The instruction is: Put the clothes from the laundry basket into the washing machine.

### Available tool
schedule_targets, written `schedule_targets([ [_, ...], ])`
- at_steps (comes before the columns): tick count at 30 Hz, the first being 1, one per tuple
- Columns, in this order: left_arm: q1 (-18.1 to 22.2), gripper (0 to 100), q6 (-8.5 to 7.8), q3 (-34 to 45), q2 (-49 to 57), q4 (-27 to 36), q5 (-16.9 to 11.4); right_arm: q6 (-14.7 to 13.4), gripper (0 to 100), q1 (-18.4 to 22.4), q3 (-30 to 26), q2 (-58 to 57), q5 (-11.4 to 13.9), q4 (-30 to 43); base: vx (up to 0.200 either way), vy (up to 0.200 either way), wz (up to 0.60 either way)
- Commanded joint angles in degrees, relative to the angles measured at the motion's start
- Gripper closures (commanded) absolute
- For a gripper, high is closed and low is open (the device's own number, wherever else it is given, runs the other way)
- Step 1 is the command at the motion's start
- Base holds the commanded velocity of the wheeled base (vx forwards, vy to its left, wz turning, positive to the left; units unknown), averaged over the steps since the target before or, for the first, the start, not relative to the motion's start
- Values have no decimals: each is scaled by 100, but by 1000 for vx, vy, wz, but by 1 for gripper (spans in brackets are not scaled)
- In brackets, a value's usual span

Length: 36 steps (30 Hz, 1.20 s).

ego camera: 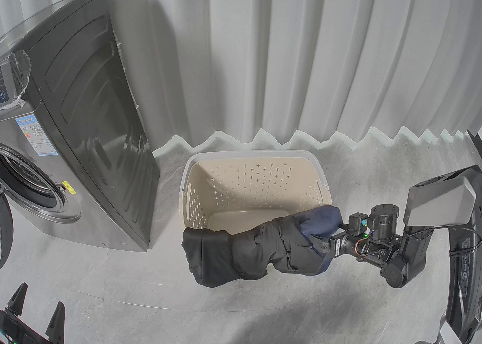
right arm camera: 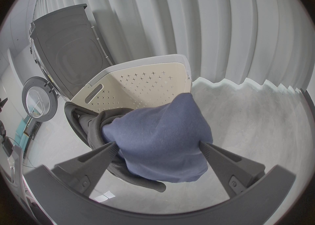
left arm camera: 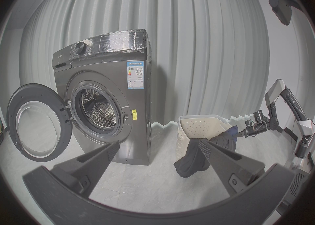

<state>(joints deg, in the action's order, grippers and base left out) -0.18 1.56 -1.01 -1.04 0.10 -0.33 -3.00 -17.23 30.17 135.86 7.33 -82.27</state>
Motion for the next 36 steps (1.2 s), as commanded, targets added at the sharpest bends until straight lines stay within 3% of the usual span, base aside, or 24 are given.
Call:
schedule_targets([
  [1,1,0,2,84,104,-1,-2,1,100,-9,103,98,-3,-69,0,0,0],
  [25,1,0,2,84,104,-1,-2,-113,100,-290,-556,-851,-21,-263,0,0,0],
  [36,1,0,2,84,104,-1,-2,-104,100,-343,-627,-1660,-205,-192,0,0,0],
])
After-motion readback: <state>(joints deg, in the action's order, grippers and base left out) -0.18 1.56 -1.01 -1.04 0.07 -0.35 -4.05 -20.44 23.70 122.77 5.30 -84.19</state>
